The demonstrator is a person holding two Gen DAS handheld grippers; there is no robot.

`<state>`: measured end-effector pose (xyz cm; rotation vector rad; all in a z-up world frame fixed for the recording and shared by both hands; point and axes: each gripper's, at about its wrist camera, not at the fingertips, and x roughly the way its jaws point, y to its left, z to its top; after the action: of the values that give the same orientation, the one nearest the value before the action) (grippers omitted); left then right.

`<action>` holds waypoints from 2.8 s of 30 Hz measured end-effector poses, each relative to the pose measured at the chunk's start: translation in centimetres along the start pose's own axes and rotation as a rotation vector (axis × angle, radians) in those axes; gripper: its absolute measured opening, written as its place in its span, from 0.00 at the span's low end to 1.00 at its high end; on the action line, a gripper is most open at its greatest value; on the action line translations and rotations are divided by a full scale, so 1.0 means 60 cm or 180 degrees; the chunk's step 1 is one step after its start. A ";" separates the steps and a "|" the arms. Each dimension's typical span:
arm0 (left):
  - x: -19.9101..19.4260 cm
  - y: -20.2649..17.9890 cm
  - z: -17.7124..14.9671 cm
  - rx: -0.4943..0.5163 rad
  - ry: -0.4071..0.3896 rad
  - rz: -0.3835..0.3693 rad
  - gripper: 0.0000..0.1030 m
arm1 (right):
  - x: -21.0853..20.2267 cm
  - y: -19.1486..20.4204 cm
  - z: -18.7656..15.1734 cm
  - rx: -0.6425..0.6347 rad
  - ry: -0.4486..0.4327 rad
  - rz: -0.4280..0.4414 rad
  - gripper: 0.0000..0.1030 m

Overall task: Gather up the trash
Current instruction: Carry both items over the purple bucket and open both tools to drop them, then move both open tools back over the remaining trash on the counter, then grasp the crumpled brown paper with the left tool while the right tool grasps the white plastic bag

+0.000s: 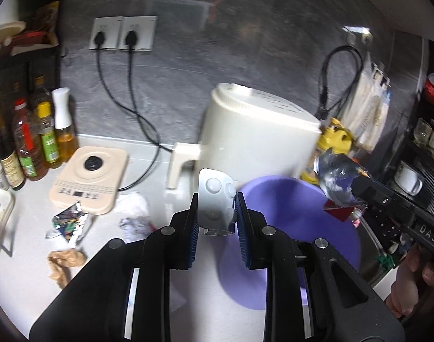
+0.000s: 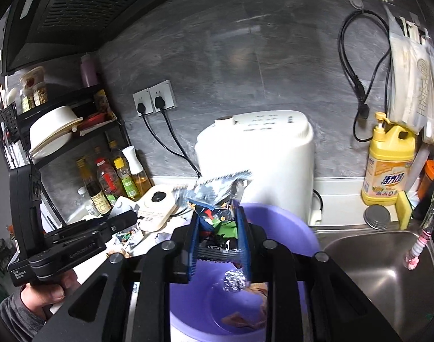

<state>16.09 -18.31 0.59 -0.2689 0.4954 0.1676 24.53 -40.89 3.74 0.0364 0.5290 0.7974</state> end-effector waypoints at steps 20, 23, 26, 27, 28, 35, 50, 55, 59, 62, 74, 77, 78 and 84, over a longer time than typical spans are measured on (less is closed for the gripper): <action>0.045 -0.126 0.002 0.0321 0.0044 -0.0568 0.77 | -0.082 -0.091 -0.037 0.0335 -0.0116 -0.0550 0.51; 0.028 -0.123 0.004 0.0377 -0.0077 -0.0539 0.93 | -0.088 -0.090 -0.043 0.0335 -0.0145 -0.0655 0.69; 0.011 -0.108 0.010 0.0368 -0.0106 -0.0456 0.94 | -0.100 -0.083 -0.047 0.0340 -0.0264 -0.0729 0.83; 0.002 -0.101 0.012 0.0380 -0.0138 -0.0430 0.94 | -0.105 -0.080 -0.048 0.0342 -0.0305 -0.0750 0.86; -0.005 -0.097 0.013 0.0384 -0.0161 -0.0397 0.94 | -0.107 -0.077 -0.048 0.0342 -0.0343 -0.0756 0.89; -0.064 -0.050 0.012 0.0322 -0.0326 -0.0098 0.94 | -0.110 -0.045 -0.053 0.0374 -0.0444 -0.0631 0.93; -0.161 0.065 -0.025 -0.0092 -0.0539 0.0642 0.94 | -0.084 0.086 -0.086 0.0147 -0.0429 -0.0205 0.93; -0.180 0.087 -0.044 -0.0031 -0.0606 0.0742 0.94 | -0.061 0.135 -0.102 0.0047 -0.0342 -0.0134 0.93; -0.184 0.121 -0.058 -0.0085 -0.0547 0.0717 0.94 | -0.038 0.174 -0.123 -0.0062 -0.0270 -0.0087 0.93; -0.183 0.146 -0.072 -0.0144 -0.0504 0.0733 0.94 | -0.019 0.199 -0.144 -0.0133 -0.0200 -0.0049 0.93; -0.157 0.270 -0.145 -0.0258 -0.0198 0.0709 0.94 | 0.069 0.268 -0.220 -0.0264 0.0077 -0.0130 0.93; -0.140 0.298 -0.163 -0.0217 -0.0108 0.0739 0.94 | 0.103 0.282 -0.240 -0.0260 0.0175 -0.0159 0.93; -0.131 0.310 -0.170 -0.0220 -0.0040 0.0735 0.94 | 0.112 0.286 -0.245 -0.0266 0.0200 -0.0184 0.93; -0.087 0.358 -0.192 -0.0248 0.0217 0.0724 0.92 | 0.174 0.290 -0.271 -0.0142 0.0400 -0.0299 0.83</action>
<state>1.63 -1.76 -11.14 -0.2950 0.5877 0.4007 11.29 -24.09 -11.04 -0.0797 0.6271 0.7225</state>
